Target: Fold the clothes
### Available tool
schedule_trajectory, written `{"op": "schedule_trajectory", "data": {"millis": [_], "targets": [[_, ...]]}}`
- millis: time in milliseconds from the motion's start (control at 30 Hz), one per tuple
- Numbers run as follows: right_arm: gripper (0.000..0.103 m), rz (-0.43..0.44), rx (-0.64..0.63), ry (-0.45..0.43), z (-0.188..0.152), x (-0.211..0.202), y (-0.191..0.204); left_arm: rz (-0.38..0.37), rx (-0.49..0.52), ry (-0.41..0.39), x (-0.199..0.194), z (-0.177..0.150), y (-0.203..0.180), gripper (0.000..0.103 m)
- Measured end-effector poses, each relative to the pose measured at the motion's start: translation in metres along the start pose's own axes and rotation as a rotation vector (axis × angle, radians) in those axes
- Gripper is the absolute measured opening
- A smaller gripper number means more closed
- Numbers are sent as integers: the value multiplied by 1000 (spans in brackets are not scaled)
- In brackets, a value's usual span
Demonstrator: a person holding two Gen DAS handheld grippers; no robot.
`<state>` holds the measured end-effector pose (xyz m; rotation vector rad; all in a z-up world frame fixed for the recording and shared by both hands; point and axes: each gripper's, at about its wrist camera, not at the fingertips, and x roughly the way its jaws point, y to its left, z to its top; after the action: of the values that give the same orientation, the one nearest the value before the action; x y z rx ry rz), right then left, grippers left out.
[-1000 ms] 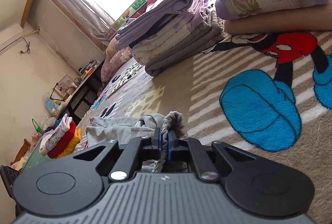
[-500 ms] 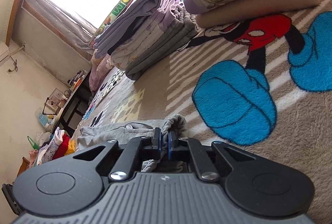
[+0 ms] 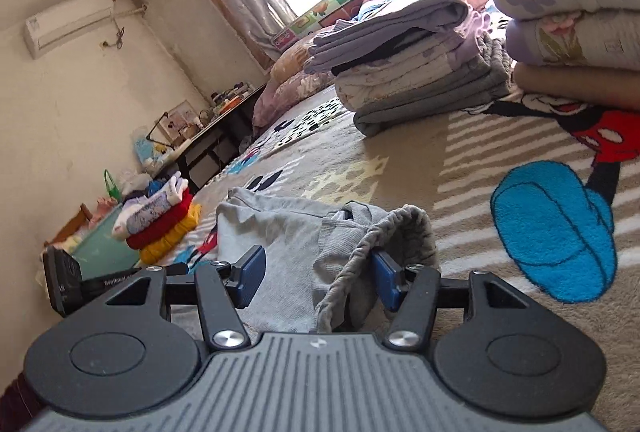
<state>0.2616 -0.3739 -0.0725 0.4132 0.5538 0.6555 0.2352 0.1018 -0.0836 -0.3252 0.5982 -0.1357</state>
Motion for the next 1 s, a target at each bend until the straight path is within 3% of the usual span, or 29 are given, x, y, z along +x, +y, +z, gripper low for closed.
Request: {"op": "schedule_trajectory", "data": {"millis": [233, 467, 567, 667, 867, 967, 1000], "targets": [[57, -38, -293, 110, -23, 2, 48, -1, 30, 12, 7, -4, -10, 45], [64, -69, -303, 192, -30, -5, 45, -4, 30, 16, 8, -5, -10, 45], [64, -148, -336, 205, -35, -10, 48, -5, 29, 16, 8, -5, -10, 45], [66, -192, -260, 189, -32, -19, 32, -4, 29, 15, 7, -5, -10, 45], [66, -108, 52, 25, -17, -52, -17, -1, 30, 11, 7, -5, -11, 45], [53, -137, 211, -26, -17, -53, -44, 2, 29, 11, 7, -5, -12, 45], [48, -155, 205, -20, -17, -50, -45, 2, 29, 11, 8, -5, -12, 45]]}}
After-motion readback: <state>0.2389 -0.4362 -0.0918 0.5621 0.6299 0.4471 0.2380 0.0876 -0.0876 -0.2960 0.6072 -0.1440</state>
